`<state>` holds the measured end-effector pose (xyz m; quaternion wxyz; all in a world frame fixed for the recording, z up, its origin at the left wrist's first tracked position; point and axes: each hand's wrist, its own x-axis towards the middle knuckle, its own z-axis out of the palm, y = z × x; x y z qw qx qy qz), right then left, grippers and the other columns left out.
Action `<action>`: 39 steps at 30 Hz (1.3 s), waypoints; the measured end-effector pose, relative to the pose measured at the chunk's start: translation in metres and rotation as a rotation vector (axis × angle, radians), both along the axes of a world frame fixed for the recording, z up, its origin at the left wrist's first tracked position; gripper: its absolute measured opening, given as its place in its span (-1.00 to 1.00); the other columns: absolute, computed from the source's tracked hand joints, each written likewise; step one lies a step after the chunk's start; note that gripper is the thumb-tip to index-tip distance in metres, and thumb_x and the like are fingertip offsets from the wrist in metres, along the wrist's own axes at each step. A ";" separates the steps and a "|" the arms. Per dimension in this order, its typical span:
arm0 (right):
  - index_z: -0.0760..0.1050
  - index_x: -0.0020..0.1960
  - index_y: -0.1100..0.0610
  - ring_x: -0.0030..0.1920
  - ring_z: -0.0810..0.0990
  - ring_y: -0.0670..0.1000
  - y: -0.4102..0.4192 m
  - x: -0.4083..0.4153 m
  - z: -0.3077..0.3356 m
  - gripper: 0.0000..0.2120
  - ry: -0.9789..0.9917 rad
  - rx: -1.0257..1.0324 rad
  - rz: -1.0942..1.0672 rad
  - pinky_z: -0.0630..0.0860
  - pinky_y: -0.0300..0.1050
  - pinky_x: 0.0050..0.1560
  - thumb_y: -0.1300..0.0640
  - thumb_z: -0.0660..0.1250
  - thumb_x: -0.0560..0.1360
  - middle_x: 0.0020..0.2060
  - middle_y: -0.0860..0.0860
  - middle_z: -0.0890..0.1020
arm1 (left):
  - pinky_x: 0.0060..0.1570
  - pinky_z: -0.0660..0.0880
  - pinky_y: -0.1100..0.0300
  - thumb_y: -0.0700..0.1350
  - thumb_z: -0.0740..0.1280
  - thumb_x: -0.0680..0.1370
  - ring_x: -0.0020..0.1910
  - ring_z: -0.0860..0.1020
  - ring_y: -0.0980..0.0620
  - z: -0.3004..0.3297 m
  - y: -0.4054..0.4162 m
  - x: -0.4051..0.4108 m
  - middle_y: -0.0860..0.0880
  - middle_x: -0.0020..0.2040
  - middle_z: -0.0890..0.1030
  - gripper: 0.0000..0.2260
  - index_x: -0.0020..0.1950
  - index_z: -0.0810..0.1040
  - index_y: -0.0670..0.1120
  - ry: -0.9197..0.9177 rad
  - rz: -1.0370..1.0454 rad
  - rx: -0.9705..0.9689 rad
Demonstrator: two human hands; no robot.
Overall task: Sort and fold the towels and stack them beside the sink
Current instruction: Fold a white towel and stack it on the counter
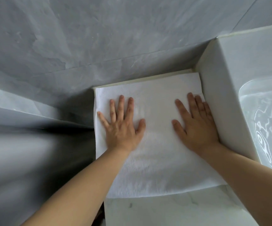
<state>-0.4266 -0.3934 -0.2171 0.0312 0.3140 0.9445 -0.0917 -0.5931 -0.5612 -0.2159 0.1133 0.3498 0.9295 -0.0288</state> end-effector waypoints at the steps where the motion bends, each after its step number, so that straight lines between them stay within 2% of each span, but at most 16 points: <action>1: 0.11 0.59 -0.02 0.57 0.01 0.17 0.000 0.000 -0.001 -0.36 0.001 0.001 0.006 -0.07 0.09 0.55 -0.23 -0.03 0.56 0.58 0.14 0.05 | 0.43 -0.23 -0.40 0.34 -0.18 0.52 0.58 -0.29 -0.09 0.000 -0.001 0.000 0.05 0.63 -0.24 -0.30 0.62 -0.21 0.12 0.005 -0.001 -0.003; 7: 0.07 0.60 -0.03 0.57 -0.01 0.18 0.001 0.000 0.000 -0.35 -0.013 0.014 0.004 -0.09 0.09 0.55 -0.23 -0.06 0.56 0.59 0.15 0.02 | 0.44 -0.24 -0.39 0.33 -0.20 0.52 0.58 -0.31 -0.11 0.001 0.001 -0.001 0.01 0.62 -0.28 -0.29 0.62 -0.25 0.07 -0.015 -0.006 0.003; 11: 0.06 0.60 -0.02 0.57 -0.01 0.19 0.003 -0.001 -0.001 -0.34 -0.019 0.028 0.015 -0.10 0.09 0.55 -0.23 -0.06 0.55 0.58 0.16 0.02 | 0.48 -0.23 -0.31 0.25 -0.15 0.60 0.60 -0.23 -0.13 0.008 0.003 0.030 -0.06 0.63 -0.20 -0.33 0.63 -0.17 -0.03 0.030 -0.078 0.038; 14: 0.07 0.60 -0.01 0.57 0.01 0.20 0.000 -0.001 -0.001 -0.34 -0.020 0.032 0.014 -0.09 0.10 0.55 -0.23 -0.07 0.55 0.58 0.17 0.04 | 0.49 -0.11 -0.33 0.25 -0.06 0.62 0.61 -0.15 -0.12 0.006 -0.012 0.065 -0.05 0.64 -0.10 -0.34 0.64 -0.07 -0.03 -0.031 -0.172 0.092; 20: 0.06 0.60 0.00 0.57 -0.01 0.21 0.001 -0.001 0.001 -0.34 -0.019 0.036 0.028 -0.11 0.10 0.55 -0.22 -0.07 0.56 0.58 0.18 0.03 | 0.50 -0.02 -0.29 0.22 -0.09 0.63 0.61 -0.14 -0.11 0.001 -0.066 0.057 -0.06 0.64 -0.11 -0.38 0.64 -0.07 -0.01 0.002 -0.102 0.050; 31: 0.15 0.58 0.05 0.55 0.07 0.24 -0.002 -0.001 -0.001 -0.37 0.043 0.054 -0.001 -0.05 0.14 0.54 -0.12 -0.01 0.54 0.56 0.21 0.11 | 0.50 -0.04 -0.30 0.22 -0.03 0.59 0.61 -0.12 -0.08 -0.001 -0.058 0.052 0.00 0.64 -0.08 -0.36 0.64 -0.04 0.04 0.001 -0.057 0.048; 36: 0.14 0.58 0.06 0.55 0.06 0.22 -0.003 -0.004 -0.002 -0.37 0.035 0.041 -0.022 -0.06 0.15 0.54 -0.12 -0.03 0.54 0.56 0.21 0.11 | 0.51 -0.09 -0.27 0.24 -0.08 0.58 0.61 -0.18 -0.04 -0.001 -0.057 0.051 0.03 0.64 -0.15 -0.36 0.64 -0.10 0.07 0.014 -0.038 0.028; 39: 0.21 0.55 0.14 0.53 0.13 0.23 -0.016 -0.005 0.011 -0.37 0.051 0.054 -0.060 -0.07 0.22 0.53 -0.07 -0.04 0.53 0.53 0.22 0.19 | 0.52 -0.12 -0.25 0.25 -0.09 0.57 0.60 -0.21 -0.02 -0.001 -0.056 0.052 0.05 0.64 -0.17 -0.35 0.63 -0.13 0.10 0.023 -0.028 0.015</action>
